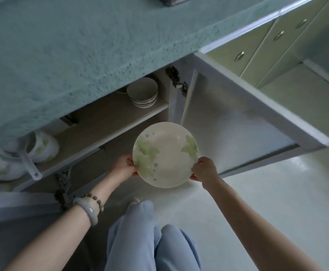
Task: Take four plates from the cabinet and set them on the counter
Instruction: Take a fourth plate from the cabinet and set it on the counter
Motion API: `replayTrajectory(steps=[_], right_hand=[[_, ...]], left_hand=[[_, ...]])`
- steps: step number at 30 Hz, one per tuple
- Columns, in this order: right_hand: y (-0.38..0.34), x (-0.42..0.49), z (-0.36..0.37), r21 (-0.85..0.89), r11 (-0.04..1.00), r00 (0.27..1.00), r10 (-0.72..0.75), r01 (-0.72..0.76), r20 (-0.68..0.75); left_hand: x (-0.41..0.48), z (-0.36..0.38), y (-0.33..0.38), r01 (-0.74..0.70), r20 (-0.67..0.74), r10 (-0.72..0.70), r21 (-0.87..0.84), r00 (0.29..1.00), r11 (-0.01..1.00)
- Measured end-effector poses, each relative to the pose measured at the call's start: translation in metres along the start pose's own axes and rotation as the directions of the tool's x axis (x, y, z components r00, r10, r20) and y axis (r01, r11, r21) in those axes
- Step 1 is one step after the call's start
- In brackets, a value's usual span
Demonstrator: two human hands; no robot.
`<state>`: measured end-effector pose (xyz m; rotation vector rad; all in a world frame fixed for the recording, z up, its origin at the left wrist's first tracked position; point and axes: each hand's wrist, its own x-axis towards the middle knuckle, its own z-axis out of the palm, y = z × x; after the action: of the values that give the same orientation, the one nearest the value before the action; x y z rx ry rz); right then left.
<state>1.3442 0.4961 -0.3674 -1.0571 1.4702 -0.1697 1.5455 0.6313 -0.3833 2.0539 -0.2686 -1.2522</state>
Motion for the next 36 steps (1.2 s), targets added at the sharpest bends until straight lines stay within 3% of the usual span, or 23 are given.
replayTrajectory(steps=[8, 19, 28, 36], right_hand=[[-0.064, -0.149, -0.069, 0.001, 1.0, 1.0, 0.021, -0.021, 0.015], [-0.153, -0.276, -0.166, 0.177, 0.981, 0.996, -0.086, 0.082, 0.013], [-0.203, -0.329, -0.21, 0.454, 0.876, 0.984, -0.11, 0.164, -0.141], [-0.211, -0.374, -0.274, 0.601, 0.747, 0.94, -0.098, 0.286, -0.326]], left_hand=[[-0.15, -0.023, 0.077, -0.106, -0.014, 0.107, 0.05, 0.994, 0.993], [-0.279, -0.029, 0.191, -0.269, 0.115, 0.291, -0.175, 0.95, 0.947], [-0.302, -0.03, 0.31, -0.416, 0.333, 0.444, -0.154, 0.832, 0.896], [-0.322, 0.03, 0.396, -0.463, 0.544, 0.486, -0.191, 0.684, 0.866]])
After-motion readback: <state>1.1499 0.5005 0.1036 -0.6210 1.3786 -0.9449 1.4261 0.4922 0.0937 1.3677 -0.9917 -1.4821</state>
